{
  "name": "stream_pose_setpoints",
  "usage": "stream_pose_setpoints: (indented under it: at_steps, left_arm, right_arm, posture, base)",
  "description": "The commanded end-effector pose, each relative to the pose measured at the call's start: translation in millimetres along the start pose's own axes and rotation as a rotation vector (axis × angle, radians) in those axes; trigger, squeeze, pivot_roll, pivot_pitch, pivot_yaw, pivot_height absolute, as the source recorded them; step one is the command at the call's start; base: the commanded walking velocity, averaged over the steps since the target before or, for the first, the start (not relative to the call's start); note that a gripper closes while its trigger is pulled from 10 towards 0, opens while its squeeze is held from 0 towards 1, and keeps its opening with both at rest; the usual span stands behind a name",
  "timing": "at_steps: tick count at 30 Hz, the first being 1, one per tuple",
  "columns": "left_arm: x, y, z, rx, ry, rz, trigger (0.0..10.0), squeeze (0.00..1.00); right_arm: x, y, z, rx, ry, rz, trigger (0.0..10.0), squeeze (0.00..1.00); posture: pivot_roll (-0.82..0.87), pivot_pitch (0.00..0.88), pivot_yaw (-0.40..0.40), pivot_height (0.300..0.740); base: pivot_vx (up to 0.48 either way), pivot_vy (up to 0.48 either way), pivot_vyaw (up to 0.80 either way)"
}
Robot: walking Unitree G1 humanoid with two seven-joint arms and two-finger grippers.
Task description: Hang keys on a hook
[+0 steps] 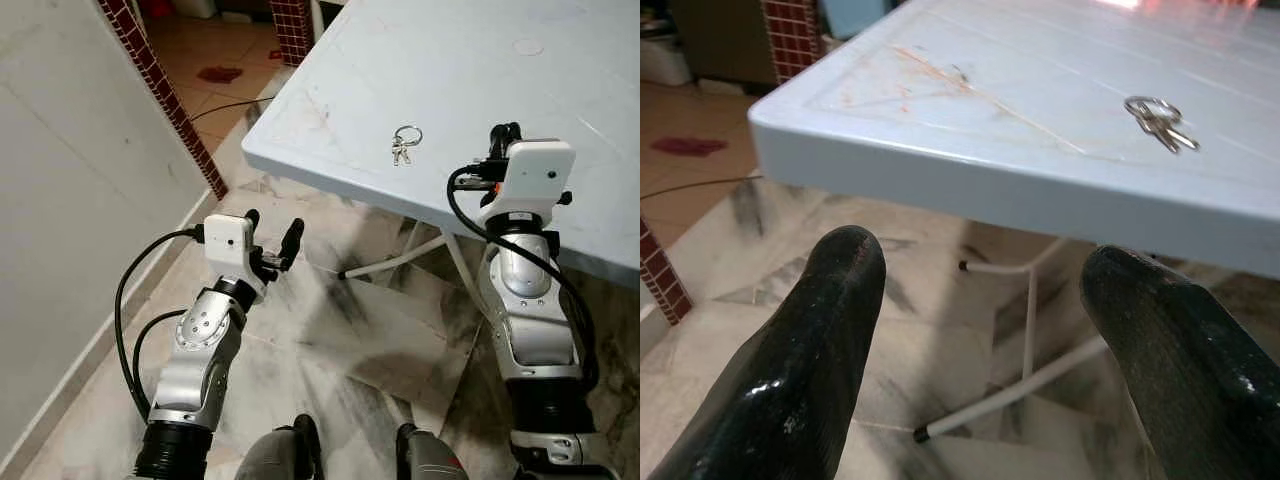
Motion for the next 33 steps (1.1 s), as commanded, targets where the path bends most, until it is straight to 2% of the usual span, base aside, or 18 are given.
stream_pose_setpoints:
  at_steps: [1, 11, 23, 33]
  left_arm:
    - [-11.7, -4.0, -3.9, -0.009, 0.014, 0.041, 10.0, 0.0]
    - [-6.3, 1.1, -6.5, -0.004, 0.016, 0.032, 10.0, 0.0]
    - [-9.2, 2.7, -6.6, -0.012, 0.023, 0.043, 10.0, 0.0]
    - [-11.1, 2.1, -9.8, -0.016, 0.028, 0.056, 10.0, 0.0]
  right_arm:
    - [-10.8, -3.0, 8.5, 0.019, 0.002, 0.039, 10.0, 0.0]
    - [-21.9, -8.8, 13.4, -0.002, 0.024, 0.079, 10.0, 0.0]
    - [-36.9, -6.6, 16.9, -0.016, 0.06, 0.105, 10.0, 0.0]
    - [-39.8, -4.0, 15.5, -0.022, 0.07, 0.116, 10.0, 0.0]
  posture:
    - [-0.09, 0.186, 0.136, 0.74]
    - [-0.1, 0.184, 0.13, 0.74]
    - [-0.08, 0.18, 0.132, 0.74]
    - [-0.07, 0.166, 0.122, 0.74]
  base:
    - [0.0, 0.0, 0.8]
    - [0.0, 0.0, 0.8]
    - [0.0, 0.0, 0.8]
    - [0.0, 0.0, 0.8]
Point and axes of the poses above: a point about 5 cm out from each wrist's last joint towards the gripper, its own y axis pointing out of the wrist towards the gripper, its own z axis along the axis of the wrist's last joint, x = y × z, the point moved 6 cm from there along y, pointing out of the wrist towards the gripper, and after that the axes turned 13 degrees about -y, right-handed, at the moved point
